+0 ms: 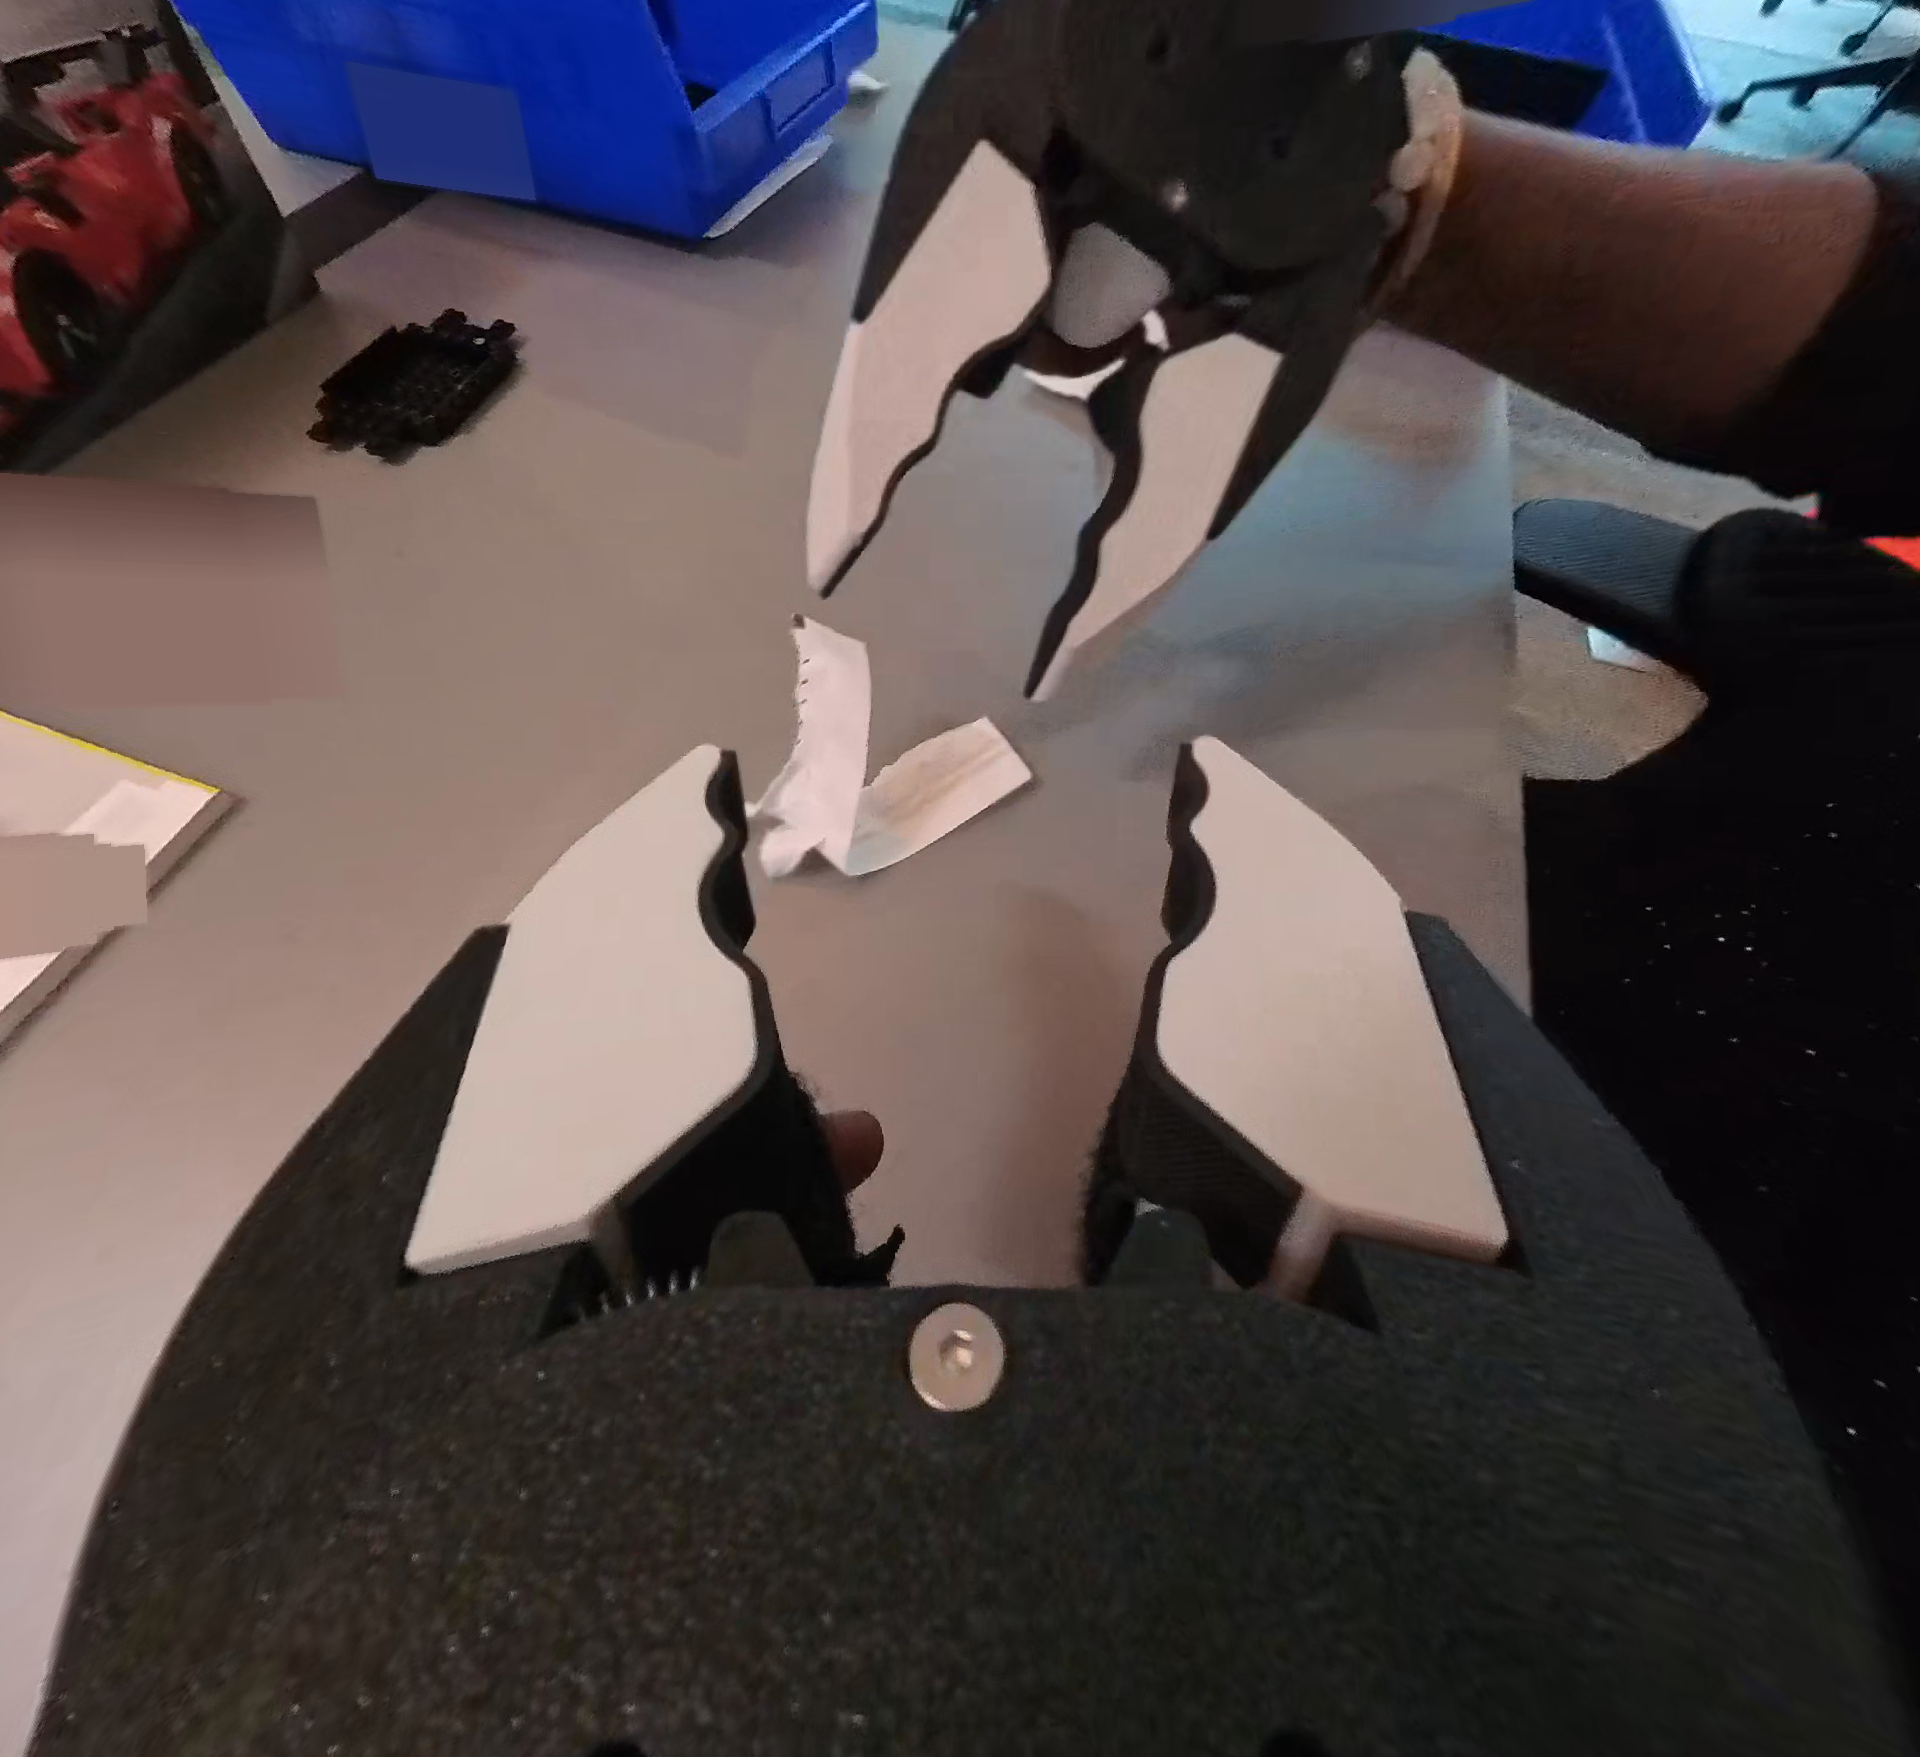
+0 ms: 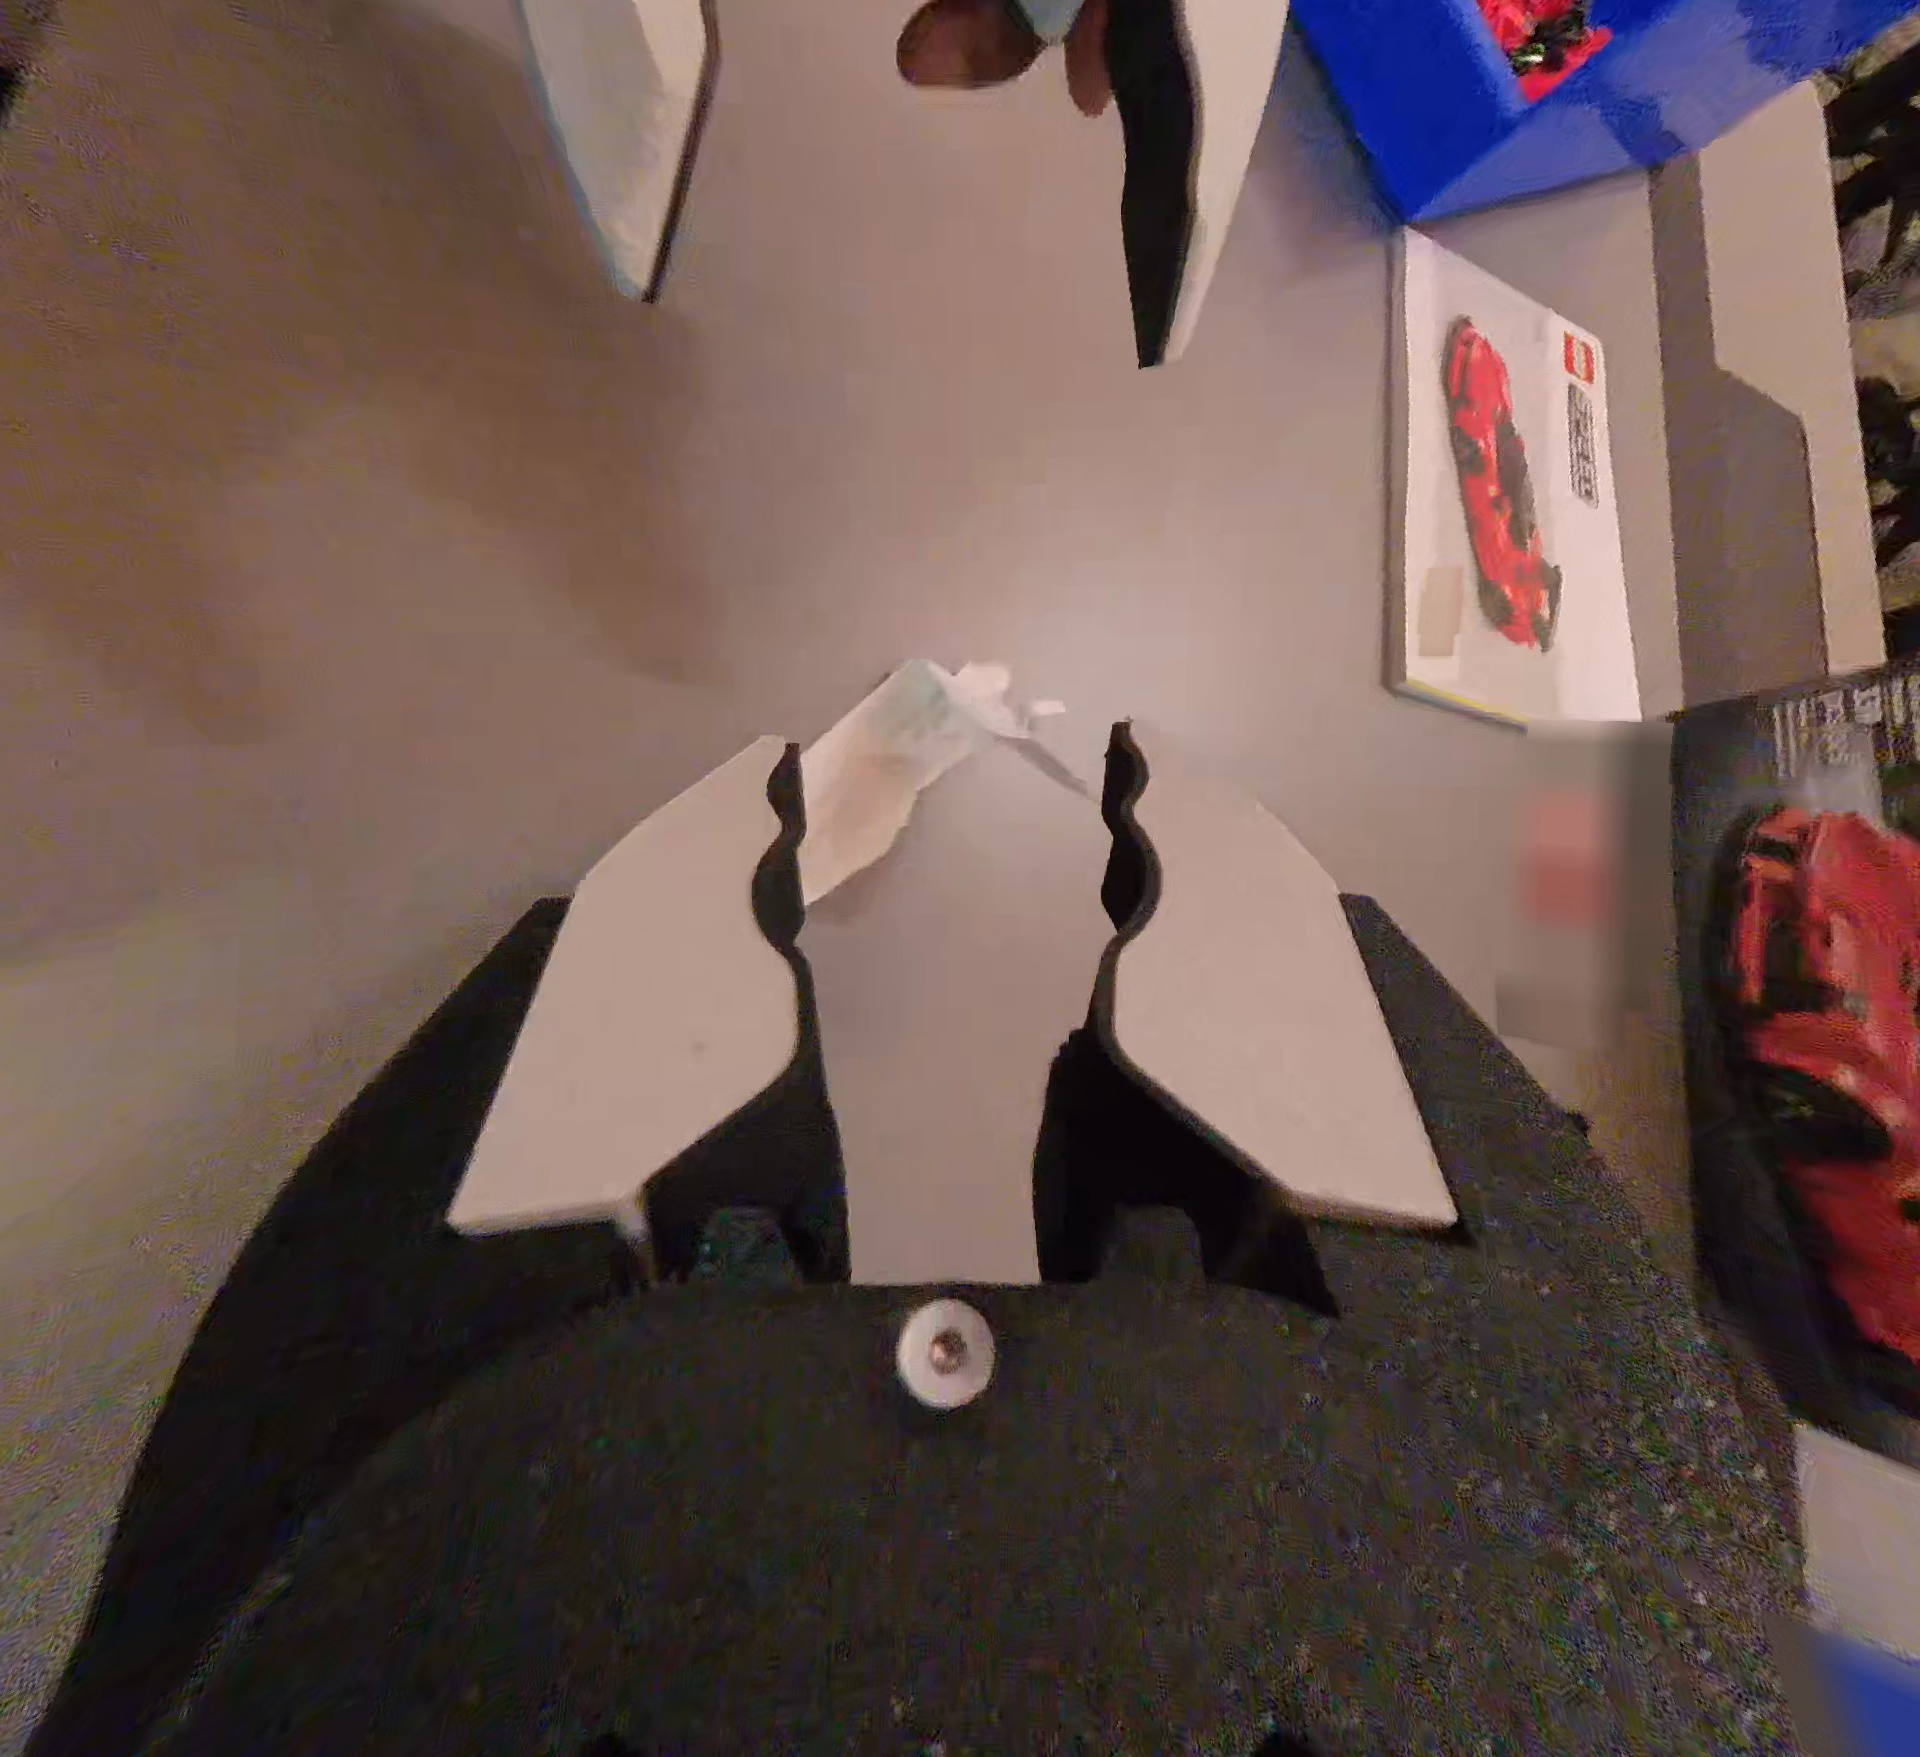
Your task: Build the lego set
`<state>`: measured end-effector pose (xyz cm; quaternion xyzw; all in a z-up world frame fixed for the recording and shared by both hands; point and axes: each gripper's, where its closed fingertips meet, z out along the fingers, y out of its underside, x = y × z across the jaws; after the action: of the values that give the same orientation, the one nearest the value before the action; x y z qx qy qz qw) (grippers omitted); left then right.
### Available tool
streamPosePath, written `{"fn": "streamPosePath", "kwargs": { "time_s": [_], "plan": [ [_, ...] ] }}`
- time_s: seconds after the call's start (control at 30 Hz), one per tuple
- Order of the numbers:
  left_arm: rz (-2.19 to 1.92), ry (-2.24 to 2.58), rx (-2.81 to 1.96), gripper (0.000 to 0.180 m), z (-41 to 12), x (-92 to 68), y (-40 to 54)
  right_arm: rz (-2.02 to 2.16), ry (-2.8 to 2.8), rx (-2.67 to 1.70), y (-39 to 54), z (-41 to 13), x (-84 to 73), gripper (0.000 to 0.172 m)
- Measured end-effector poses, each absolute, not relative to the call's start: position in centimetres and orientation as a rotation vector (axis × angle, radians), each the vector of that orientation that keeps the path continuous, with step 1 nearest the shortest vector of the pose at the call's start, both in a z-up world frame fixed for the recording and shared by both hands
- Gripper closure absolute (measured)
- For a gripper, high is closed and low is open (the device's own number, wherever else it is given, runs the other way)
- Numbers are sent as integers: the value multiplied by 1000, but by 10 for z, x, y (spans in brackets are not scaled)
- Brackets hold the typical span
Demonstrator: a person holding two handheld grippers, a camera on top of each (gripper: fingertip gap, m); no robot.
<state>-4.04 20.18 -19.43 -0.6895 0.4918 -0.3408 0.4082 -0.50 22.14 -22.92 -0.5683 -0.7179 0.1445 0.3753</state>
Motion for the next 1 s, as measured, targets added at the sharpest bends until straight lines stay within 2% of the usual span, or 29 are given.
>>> {"fn": "streamPosePath", "kwargs": {
  "time_s": [0.07,0.1,0.13,0.17,0.23,0.33,0.47,0.57,0.67,0.83,1.0],
  "plan": [
    [-844,1248,-1725,103,-194,-44,203,299,-1937,-1397,238,-242,-12,123],
    [-848,1249,-1721,103,-194,-44,203,260,-1990,-1368,243,-249,-14,140],
    [-851,1247,-1721,103,-194,-45,204,234,-2042,-1335,245,-254,-15,169],
    [-849,1249,-1720,104,-195,-46,205,225,-2070,-1325,245,-255,-16,171],
    [-822,1257,-1719,104,-198,-48,208,218,-2076,-1347,243,-242,-9,171],
    [-784,1257,-1723,104,-204,-53,214,85,-1996,-1444,250,-194,44,171],
    [-778,1228,-1722,105,-210,-53,223,-191,-1776,-1717,278,-117,185,171],
    [-786,1220,-1720,105,-215,-49,229,-419,-1598,-1919,304,-83,309,172],
    [-773,1178,-1727,107,-215,-44,238,-514,-1480,-2057,330,-83,408,171],
    [-775,1074,-1807,106,-220,-37,260,-496,-1179,-2145,397,-114,507,171],
    [-724,1042,-1839,108,-219,-30,278,-424,-995,-2239,461,-179,543,171]
  ]
}}
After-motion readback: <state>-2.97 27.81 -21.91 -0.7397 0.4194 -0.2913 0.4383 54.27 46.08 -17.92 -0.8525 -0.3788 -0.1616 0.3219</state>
